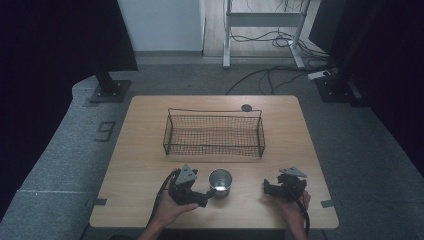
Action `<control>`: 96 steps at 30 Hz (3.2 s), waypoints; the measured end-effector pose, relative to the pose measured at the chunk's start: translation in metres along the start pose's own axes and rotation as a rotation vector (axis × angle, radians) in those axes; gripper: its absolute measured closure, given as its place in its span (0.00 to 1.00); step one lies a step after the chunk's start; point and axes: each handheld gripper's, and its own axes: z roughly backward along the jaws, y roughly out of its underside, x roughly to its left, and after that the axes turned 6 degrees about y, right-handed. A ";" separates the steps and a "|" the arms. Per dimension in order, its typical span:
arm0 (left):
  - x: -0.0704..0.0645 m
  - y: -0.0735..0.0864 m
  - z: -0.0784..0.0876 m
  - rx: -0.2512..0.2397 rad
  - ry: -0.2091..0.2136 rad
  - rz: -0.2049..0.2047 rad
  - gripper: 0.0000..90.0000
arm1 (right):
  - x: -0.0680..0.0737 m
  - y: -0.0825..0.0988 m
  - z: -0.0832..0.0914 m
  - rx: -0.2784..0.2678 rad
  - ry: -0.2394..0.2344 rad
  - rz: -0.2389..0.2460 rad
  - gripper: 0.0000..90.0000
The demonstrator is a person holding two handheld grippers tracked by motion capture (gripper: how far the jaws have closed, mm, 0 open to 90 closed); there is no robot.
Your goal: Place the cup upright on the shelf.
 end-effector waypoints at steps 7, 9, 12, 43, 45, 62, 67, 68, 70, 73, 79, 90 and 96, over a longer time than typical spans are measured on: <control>-0.005 0.000 -0.012 0.005 0.007 -0.003 0.05 | -0.001 0.000 0.000 -0.002 0.002 -0.002 0.02; -0.007 -0.003 -0.017 0.013 0.011 -0.007 0.05 | -0.001 0.000 0.000 -0.002 0.002 -0.001 0.02; -0.009 -0.004 -0.020 0.019 0.011 -0.009 0.05 | -0.001 0.000 0.000 -0.002 0.002 -0.002 0.02; -0.011 -0.004 -0.063 0.044 0.036 -0.063 0.21 | -0.001 0.000 0.000 -0.003 0.005 -0.006 0.03; -0.010 -0.004 -0.062 0.042 0.030 -0.060 0.21 | -0.001 0.000 0.000 -0.003 0.005 -0.005 0.03; 0.003 -0.019 -0.025 -0.046 0.010 -0.044 0.21 | -0.001 0.000 0.000 -0.005 0.006 -0.009 0.04; 0.006 -0.020 -0.021 -0.053 0.006 -0.043 0.21 | -0.001 0.000 0.001 -0.005 0.006 -0.009 0.04; 0.007 -0.020 -0.020 -0.054 0.006 -0.044 0.21 | -0.001 0.000 0.001 -0.005 0.006 -0.010 0.04; 0.010 -0.023 -0.015 -0.066 0.003 -0.037 0.21 | -0.001 0.000 0.001 -0.004 0.008 -0.009 0.04; 0.011 -0.024 -0.012 -0.072 -0.003 -0.038 0.21 | -0.001 0.000 0.001 -0.005 0.008 -0.010 0.04; 0.020 -0.030 -0.003 -0.098 -0.019 -0.027 0.21 | -0.001 0.000 0.001 -0.005 0.009 -0.010 0.05; 0.033 -0.035 0.006 -0.111 -0.051 -0.019 0.21 | -0.001 0.000 0.001 -0.005 0.009 -0.010 0.05; 0.039 -0.037 0.007 -0.114 -0.055 -0.011 0.21 | -0.001 0.000 0.001 -0.005 0.009 -0.010 0.05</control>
